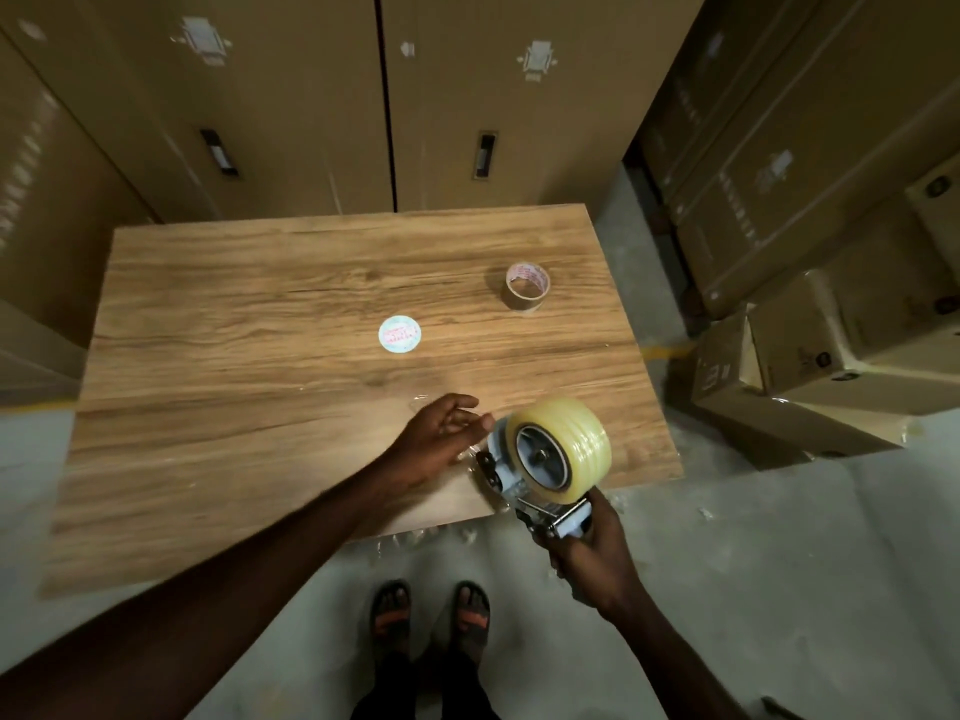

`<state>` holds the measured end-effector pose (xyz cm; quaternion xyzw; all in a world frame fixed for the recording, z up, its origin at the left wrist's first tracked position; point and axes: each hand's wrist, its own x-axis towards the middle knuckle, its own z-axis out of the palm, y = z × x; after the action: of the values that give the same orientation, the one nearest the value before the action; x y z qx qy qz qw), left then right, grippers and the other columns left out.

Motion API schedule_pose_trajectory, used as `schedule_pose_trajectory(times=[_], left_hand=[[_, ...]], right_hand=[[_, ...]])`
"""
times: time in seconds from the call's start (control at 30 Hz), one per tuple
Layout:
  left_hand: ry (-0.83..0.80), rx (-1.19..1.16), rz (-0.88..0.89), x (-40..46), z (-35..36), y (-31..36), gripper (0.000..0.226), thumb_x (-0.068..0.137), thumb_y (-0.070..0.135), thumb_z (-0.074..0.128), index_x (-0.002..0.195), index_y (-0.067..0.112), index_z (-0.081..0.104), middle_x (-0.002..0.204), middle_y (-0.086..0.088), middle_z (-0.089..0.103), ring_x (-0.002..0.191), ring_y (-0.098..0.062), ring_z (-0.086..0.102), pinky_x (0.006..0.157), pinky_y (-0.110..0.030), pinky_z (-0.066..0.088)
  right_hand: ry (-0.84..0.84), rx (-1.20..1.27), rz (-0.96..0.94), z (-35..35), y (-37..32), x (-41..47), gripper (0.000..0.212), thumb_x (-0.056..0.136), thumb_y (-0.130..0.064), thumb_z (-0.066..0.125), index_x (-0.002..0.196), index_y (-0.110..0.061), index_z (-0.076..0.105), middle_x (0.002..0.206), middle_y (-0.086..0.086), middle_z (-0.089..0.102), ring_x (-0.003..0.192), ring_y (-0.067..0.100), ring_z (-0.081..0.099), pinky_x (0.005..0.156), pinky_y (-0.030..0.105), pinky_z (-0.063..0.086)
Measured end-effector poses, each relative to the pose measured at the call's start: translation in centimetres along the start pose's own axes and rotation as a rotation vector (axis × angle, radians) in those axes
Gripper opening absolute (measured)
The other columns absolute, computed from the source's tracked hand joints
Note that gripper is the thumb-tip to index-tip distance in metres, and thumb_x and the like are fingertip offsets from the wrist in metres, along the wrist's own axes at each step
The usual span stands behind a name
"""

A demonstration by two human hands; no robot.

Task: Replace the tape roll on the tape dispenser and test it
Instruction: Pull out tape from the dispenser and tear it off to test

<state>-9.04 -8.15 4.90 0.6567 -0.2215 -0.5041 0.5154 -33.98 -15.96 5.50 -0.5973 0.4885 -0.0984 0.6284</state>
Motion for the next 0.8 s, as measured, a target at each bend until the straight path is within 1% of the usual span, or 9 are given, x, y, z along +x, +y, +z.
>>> schedule_pose_trajectory(times=[0.07,0.17,0.27,0.37,0.47,0.6,0.7,0.77,0.8], left_hand=[[-0.018,-0.092,-0.044,-0.4,0.2,0.1,0.064,0.07,0.053,0.078,0.122,0.02,0.063,0.105,-0.006,0.072,0.095,-0.017,0.069,0.094,-0.045,0.054],[0.008,-0.115,-0.042,-0.7,-0.7,0.4,0.067,0.064,0.072,0.075,0.117,0.031,0.068,0.115,-0.008,0.073,0.108,-0.026,0.07,0.097,-0.049,0.053],[0.062,-0.155,-0.054,-1.4,-2.5,0.9,0.058,0.068,0.07,0.072,0.111,0.031,0.07,0.104,-0.006,0.071,0.088,-0.02,0.07,0.082,-0.041,0.056],[0.062,-0.34,-0.156,-2.3,-4.0,1.2,0.046,0.075,0.064,0.067,0.095,0.023,0.069,0.084,-0.003,0.066,0.079,-0.022,0.067,0.081,-0.043,0.057],[0.046,-0.444,-0.203,-2.4,-5.0,1.2,0.066,0.081,0.063,0.058,0.112,0.005,0.067,0.093,-0.014,0.068,0.085,-0.032,0.067,0.08,-0.048,0.058],[0.047,-0.593,-0.312,-2.0,-5.9,1.8,0.069,0.09,0.063,0.051,0.118,0.001,0.065,0.102,-0.022,0.067,0.095,-0.039,0.066,0.079,-0.048,0.06],[0.024,-0.71,-0.354,-1.2,-6.5,2.6,0.068,0.095,0.062,0.044,0.122,0.002,0.062,0.106,-0.023,0.069,0.093,-0.036,0.07,0.078,-0.044,0.062],[0.013,-0.772,-0.383,-0.7,-6.8,3.0,0.063,0.095,0.063,0.041,0.118,0.009,0.064,0.104,-0.022,0.071,0.086,-0.033,0.073,0.08,-0.046,0.06],[0.015,-0.794,-0.401,-0.4,-6.8,3.2,0.062,0.095,0.064,0.041,0.117,0.011,0.064,0.103,-0.023,0.071,0.082,-0.033,0.073,0.08,-0.045,0.059]], right_hand=[[-0.004,-0.001,0.004,1.3,-1.4,0.0,0.04,0.078,0.006,0.08,0.103,-0.023,0.067,0.072,0.013,0.07,0.049,0.025,0.054,0.049,0.036,0.042],[-0.032,0.01,0.003,3.1,-3.3,0.0,0.042,0.075,0.001,0.081,0.1,-0.029,0.067,0.073,0.011,0.07,0.049,0.026,0.054,0.049,0.036,0.041],[-0.073,0.011,0.01,4.5,-5.0,0.1,0.042,0.078,0.005,0.077,0.102,-0.028,0.067,0.077,0.02,0.069,0.05,0.028,0.054,0.051,0.038,0.04],[-0.123,0.011,-0.001,5.4,-6.7,0.3,0.038,0.084,0.008,0.078,0.109,-0.016,0.065,0.076,0.028,0.068,0.051,0.028,0.057,0.048,0.034,0.043],[-0.164,0.028,0.005,6.2,-7.7,1.0,0.036,0.085,0.01,0.078,0.114,-0.004,0.064,0.065,0.023,0.067,0.047,0.027,0.058,0.047,0.031,0.045],[-0.18,0.016,0.029,7.0,-8.6,3.0,0.041,0.082,0.017,0.076,0.119,0.002,0.064,0.06,0.01,0.07,0.045,0.026,0.061,0.046,0.028,0.048],[-0.223,0.046,0.054,7.1,-9.4,5.1,0.045,0.082,0.019,0.073,0.122,0.0,0.064,0.062,0.019,0.07,0.047,0.027,0.061,0.047,0.031,0.048],[-0.26,0.079,0.038,7.2,-10.4,6.2,0.051,0.075,0.015,0.078,0.12,-0.005,0.067,0.073,0.029,0.073,0.055,0.033,0.064,0.054,0.038,0.051],[-0.269,0.096,0.02,7.1,-10.8,6.7,0.053,0.069,0.011,0.079,0.117,-0.008,0.069,0.08,0.028,0.076,0.062,0.036,0.067,0.058,0.042,0.053]])
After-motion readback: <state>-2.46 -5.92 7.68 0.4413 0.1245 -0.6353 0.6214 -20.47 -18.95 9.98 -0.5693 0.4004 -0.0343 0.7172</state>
